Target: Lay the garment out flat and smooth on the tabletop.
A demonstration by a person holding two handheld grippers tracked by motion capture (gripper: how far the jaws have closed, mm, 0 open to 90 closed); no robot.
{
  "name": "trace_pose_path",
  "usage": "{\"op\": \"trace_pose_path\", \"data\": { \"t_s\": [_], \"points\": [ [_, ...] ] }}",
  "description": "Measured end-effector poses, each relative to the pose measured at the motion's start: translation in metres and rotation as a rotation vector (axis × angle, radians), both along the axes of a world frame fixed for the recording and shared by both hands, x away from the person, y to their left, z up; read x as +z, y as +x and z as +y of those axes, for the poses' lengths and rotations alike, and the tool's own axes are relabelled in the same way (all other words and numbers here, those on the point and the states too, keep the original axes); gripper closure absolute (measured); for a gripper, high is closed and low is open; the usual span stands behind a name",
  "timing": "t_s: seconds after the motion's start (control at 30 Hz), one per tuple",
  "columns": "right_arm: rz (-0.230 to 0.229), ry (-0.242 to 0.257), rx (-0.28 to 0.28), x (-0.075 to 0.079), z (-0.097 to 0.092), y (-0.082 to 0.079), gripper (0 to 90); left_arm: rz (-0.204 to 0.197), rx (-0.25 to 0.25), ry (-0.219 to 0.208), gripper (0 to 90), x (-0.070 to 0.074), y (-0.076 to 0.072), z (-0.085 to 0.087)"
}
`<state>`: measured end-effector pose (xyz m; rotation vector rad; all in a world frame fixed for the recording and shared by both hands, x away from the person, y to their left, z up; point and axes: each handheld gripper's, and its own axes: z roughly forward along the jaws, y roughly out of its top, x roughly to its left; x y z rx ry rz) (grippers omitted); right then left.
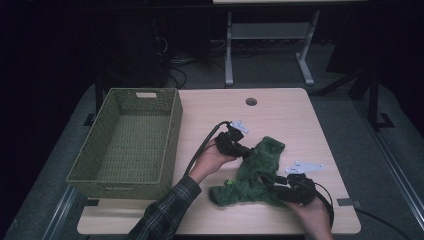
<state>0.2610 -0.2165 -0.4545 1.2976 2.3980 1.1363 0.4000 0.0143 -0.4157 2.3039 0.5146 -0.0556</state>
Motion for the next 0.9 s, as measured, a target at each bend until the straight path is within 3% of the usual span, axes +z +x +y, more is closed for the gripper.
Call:
{"op": "trace_pose_path", "data": {
  "t_s": [0.17,0.27,0.33,0.4,0.47,0.6,0.67,0.77,0.9],
  "points": [
    [0.02,-0.015,-0.029,-0.006,0.001,0.009,52.2,-0.018,0.021,-0.047,84.5,0.013,-0.005,0.006],
    [0.017,-0.024,-0.041,-0.006,0.0,0.011,52.9,-0.025,0.029,-0.052,84.6,0.018,-0.007,0.009],
    [0.015,-0.026,-0.045,-0.007,-0.002,0.013,54.7,-0.023,0.028,-0.046,84.6,0.019,-0.006,0.011],
    [0.019,-0.022,-0.047,-0.008,-0.005,0.016,64.5,-0.021,0.033,-0.042,84.6,0.018,-0.006,0.012],
    [0.017,-0.021,-0.049,-0.007,-0.006,0.017,67.1,-0.019,0.034,-0.037,84.6,0.017,-0.006,0.013],
    [0.001,-0.03,-0.083,-0.006,-0.013,0.022,63.5,-0.017,0.037,-0.034,84.6,0.017,-0.006,0.016],
    [0.022,-0.03,-0.108,-0.011,-0.021,0.025,62.6,-0.016,0.038,-0.036,84.6,0.017,-0.005,0.017],
    [0.027,-0.04,-0.103,-0.014,-0.024,0.027,62.8,-0.007,0.043,-0.035,84.7,0.015,-0.005,0.018],
    [0.01,-0.038,-0.085,-0.016,-0.023,0.03,72.9,-0.01,0.034,-0.021,84.7,0.015,-0.006,0.017]
  ]
}}
